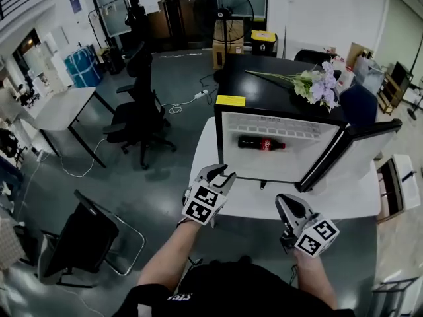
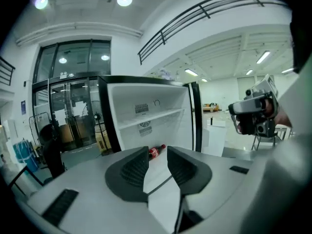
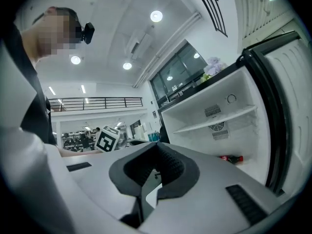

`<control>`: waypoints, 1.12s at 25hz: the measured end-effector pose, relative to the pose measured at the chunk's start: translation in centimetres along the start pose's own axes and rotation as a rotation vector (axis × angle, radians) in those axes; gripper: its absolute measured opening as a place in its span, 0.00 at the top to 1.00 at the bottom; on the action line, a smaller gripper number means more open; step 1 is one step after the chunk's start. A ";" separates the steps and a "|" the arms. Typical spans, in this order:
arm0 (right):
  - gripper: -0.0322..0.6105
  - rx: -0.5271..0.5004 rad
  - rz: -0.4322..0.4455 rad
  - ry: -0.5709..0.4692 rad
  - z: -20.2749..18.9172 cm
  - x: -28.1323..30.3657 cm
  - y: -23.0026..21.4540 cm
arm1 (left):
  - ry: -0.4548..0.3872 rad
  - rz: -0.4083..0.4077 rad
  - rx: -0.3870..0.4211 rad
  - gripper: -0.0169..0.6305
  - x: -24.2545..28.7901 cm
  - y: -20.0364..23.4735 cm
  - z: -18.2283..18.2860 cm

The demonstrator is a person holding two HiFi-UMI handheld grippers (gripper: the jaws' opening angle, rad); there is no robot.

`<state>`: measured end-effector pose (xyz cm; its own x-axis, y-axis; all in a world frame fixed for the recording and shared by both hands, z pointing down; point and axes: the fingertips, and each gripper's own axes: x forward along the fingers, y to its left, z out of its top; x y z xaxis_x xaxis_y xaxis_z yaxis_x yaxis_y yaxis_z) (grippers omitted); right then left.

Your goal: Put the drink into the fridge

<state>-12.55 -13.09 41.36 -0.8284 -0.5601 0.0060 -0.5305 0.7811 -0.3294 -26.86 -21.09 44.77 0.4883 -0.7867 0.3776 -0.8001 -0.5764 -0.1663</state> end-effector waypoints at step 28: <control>0.93 -0.210 -0.014 -0.041 2.4 0.9 10.8 | -0.314 0.061 -0.211 0.77 -19.1 2.1 0.6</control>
<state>-18.61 -5.78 35.56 -0.8148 -0.5789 -0.0303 -0.5715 0.8110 -0.1255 -37.64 -7.39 36.72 0.4943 -0.8665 0.0696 -0.8692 -0.4939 0.0241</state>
